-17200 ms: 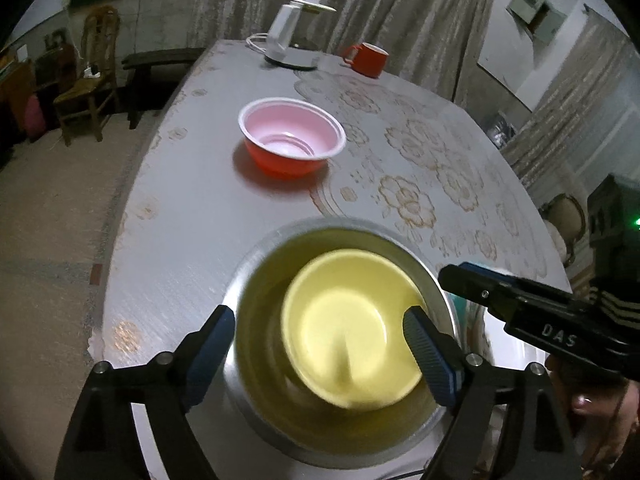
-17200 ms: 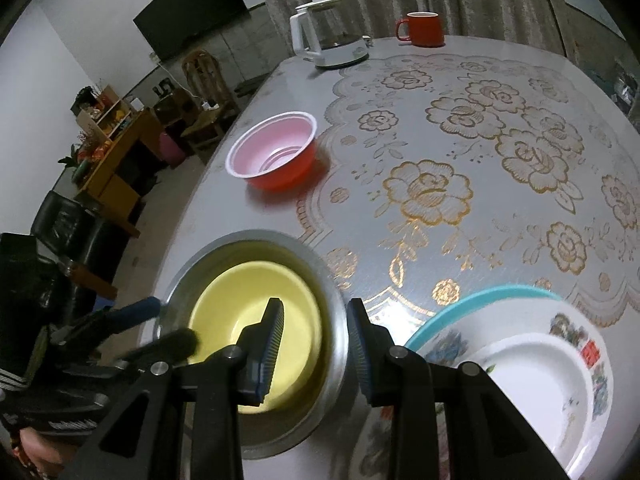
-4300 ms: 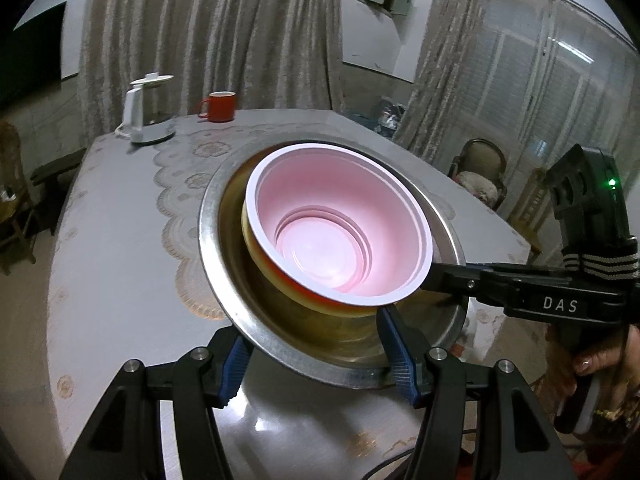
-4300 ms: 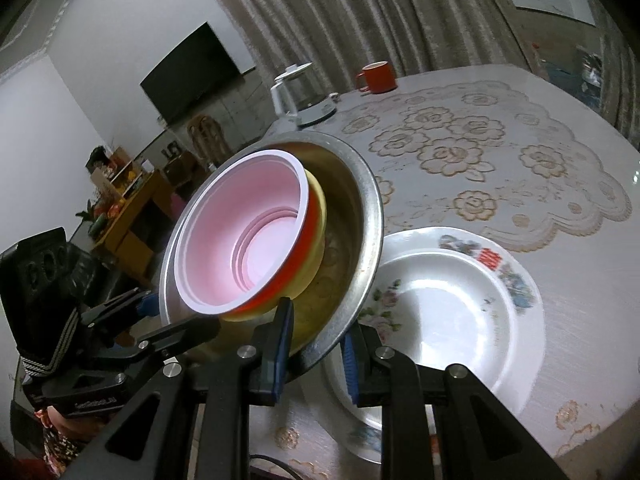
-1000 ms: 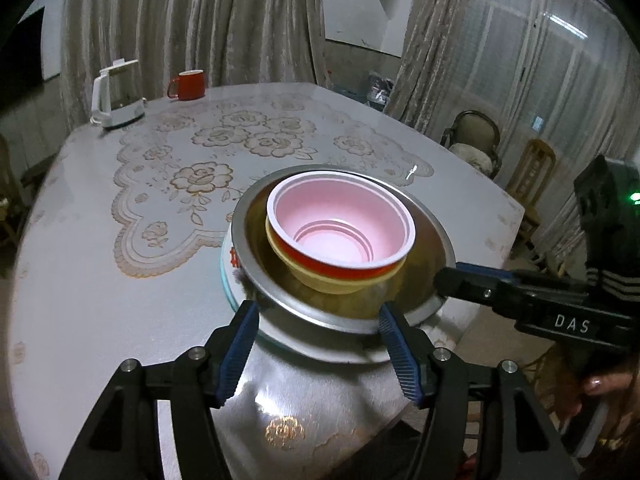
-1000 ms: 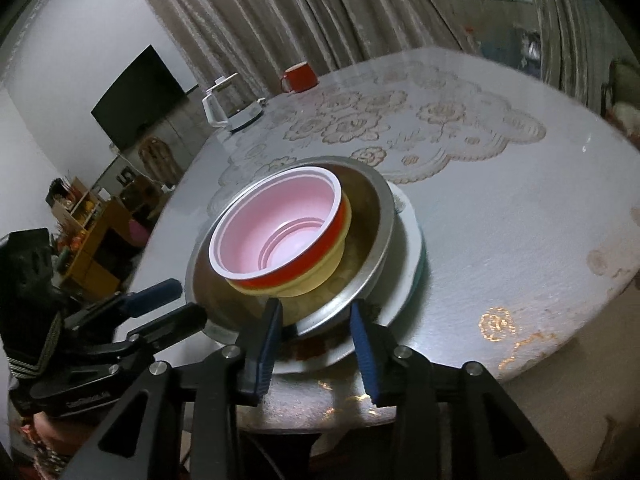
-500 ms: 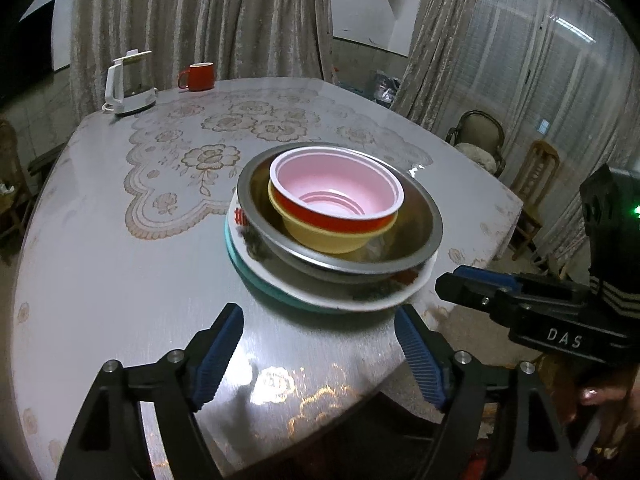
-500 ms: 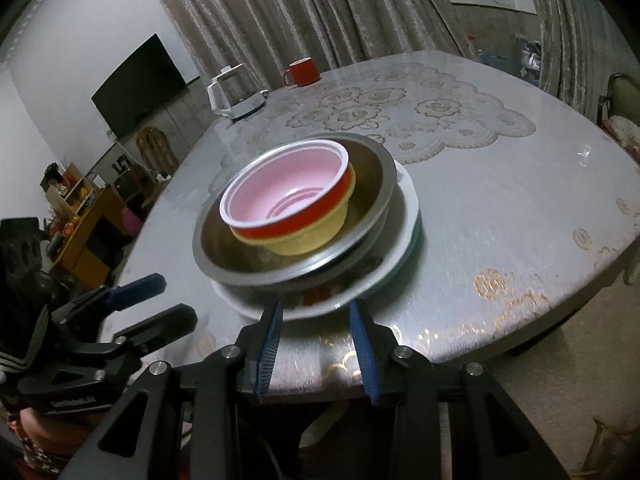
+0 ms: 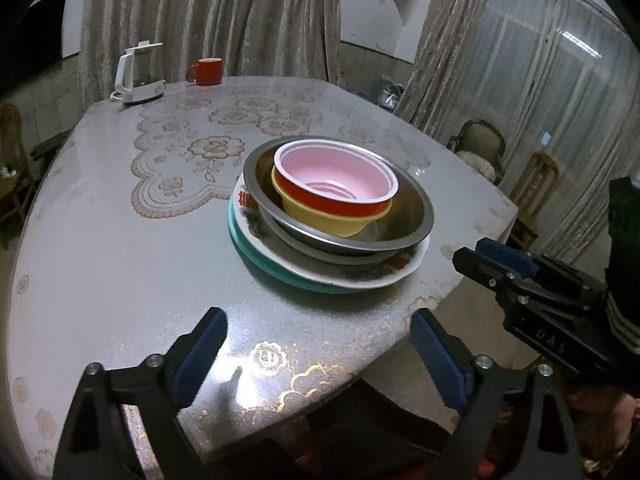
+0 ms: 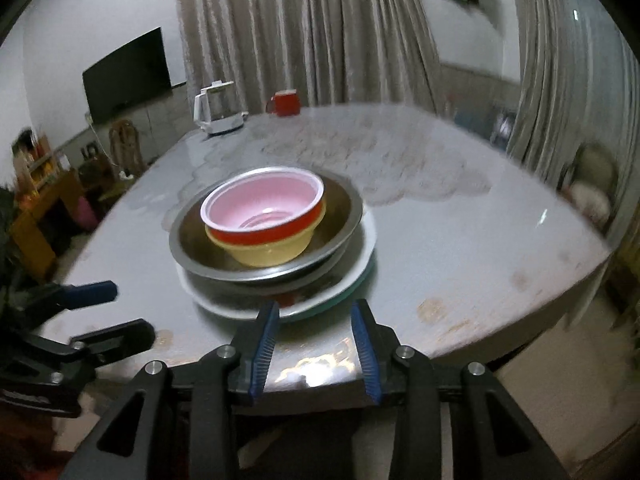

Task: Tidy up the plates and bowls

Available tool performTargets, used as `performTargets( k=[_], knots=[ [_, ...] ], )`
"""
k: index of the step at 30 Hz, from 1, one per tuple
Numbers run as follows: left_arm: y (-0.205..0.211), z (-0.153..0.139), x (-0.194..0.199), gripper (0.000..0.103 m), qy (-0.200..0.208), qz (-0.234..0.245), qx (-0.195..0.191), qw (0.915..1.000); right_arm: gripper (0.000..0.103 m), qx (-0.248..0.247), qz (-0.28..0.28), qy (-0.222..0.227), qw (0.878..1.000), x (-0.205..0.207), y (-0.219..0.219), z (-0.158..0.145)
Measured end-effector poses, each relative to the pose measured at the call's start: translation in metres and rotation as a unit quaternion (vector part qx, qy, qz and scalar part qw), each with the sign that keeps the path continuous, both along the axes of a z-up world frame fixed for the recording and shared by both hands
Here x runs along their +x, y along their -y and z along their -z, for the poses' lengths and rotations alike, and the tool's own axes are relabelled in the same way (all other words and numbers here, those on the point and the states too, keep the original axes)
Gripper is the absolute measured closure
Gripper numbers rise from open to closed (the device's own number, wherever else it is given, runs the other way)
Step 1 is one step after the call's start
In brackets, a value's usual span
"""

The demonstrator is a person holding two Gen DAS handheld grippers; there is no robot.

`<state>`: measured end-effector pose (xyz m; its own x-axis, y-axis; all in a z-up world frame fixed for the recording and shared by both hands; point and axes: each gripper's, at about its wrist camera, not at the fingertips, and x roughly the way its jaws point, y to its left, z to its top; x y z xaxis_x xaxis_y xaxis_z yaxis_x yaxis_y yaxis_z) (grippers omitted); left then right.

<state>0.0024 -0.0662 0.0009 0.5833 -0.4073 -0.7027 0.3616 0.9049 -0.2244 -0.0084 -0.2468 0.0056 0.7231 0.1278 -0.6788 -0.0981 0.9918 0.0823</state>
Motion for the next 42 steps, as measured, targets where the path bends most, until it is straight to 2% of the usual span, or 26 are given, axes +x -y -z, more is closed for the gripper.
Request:
performTargets(
  k=[1, 7, 12, 18, 23, 28, 42],
  knots=[
    [0.000, -0.002, -0.002, 0.001, 0.005, -0.002, 0.002, 1.0000, 0.066, 0.000, -0.002, 0.006, 1.000, -0.002, 0.000, -0.001],
    [0.004, -0.005, -0.014, 0.000, 0.027, -0.027, 0.048, 0.9981, 0.063, 0.023, -0.012, 0.011, 1.000, -0.015, 0.000, 0.002],
    [0.006, -0.003, -0.020, 0.000, 0.026, -0.022, 0.049, 0.9982, 0.063, 0.051, -0.023, 0.003, 0.998, -0.035, -0.007, 0.011],
    [0.007, -0.013, -0.032, 0.000, 0.059, -0.036, 0.058, 0.9959, 0.061, 0.027, -0.029, 0.030, 0.999, -0.049, -0.017, 0.003],
    [0.005, -0.019, -0.037, 0.000, 0.075, -0.038, 0.052, 0.9951, 0.058, 0.025, -0.025, 0.032, 0.999, -0.048, -0.018, 0.001],
    [0.008, -0.024, -0.042, 0.000, 0.097, -0.065, 0.085, 0.9895, 0.058, 0.024, -0.026, 0.034, 0.999, -0.047, -0.017, 0.000],
    [0.004, -0.021, -0.039, 0.000, 0.086, -0.070, 0.083, 0.9904, 0.058, 0.027, -0.019, 0.029, 0.999, -0.046, -0.015, 0.000]
  ],
)
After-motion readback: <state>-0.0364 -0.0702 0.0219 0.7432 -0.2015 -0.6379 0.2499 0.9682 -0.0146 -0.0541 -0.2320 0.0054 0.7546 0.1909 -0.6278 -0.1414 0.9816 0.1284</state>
